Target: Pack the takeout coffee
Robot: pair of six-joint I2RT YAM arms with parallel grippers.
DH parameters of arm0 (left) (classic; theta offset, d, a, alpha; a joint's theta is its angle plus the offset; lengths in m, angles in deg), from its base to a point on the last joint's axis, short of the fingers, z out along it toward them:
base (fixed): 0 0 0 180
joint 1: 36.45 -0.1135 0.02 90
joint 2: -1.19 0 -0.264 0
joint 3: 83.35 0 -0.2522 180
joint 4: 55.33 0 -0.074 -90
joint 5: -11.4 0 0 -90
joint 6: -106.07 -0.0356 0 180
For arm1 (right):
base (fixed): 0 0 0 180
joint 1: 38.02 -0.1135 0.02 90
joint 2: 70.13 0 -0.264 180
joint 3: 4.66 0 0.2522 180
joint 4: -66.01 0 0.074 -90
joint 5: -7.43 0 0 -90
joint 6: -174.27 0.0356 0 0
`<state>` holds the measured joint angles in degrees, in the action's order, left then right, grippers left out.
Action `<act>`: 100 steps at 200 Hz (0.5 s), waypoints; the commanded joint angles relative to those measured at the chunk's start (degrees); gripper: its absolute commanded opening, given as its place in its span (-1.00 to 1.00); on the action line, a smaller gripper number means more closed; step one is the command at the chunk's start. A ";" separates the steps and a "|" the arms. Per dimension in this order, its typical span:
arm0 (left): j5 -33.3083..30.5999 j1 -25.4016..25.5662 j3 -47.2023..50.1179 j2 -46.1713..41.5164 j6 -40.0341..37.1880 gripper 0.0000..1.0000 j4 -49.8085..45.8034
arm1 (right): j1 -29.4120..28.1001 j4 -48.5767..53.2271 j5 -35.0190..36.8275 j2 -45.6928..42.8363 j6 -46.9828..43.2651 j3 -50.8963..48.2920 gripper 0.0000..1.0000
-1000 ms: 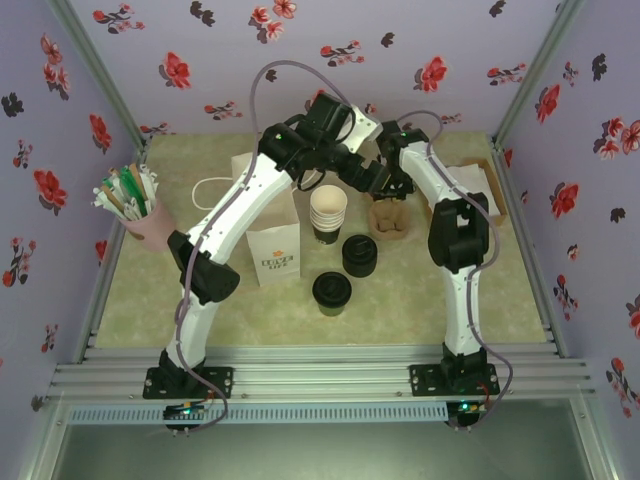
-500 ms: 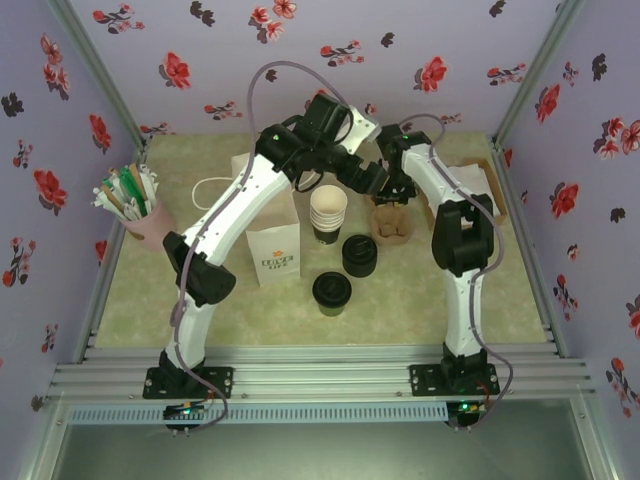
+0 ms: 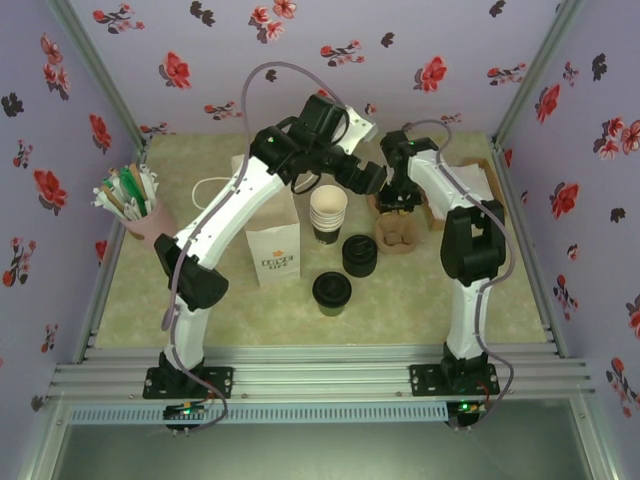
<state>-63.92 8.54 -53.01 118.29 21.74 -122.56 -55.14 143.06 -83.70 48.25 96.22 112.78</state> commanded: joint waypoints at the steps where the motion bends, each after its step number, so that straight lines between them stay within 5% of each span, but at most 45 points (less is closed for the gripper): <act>1: 1.23 0.19 1.79 -3.09 0.92 0.95 2.54 | 0.25 -0.74 0.28 -4.35 -1.43 -3.45 -0.29; 100: -1.80 3.55 11.10 -10.72 3.27 0.93 8.77 | 0.16 -6.84 -1.25 -9.86 -0.30 -13.43 0.05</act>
<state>-64.08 10.16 -44.29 112.65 23.47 -117.82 -55.14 138.08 -84.14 39.84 95.80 100.75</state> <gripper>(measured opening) 0.968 0.522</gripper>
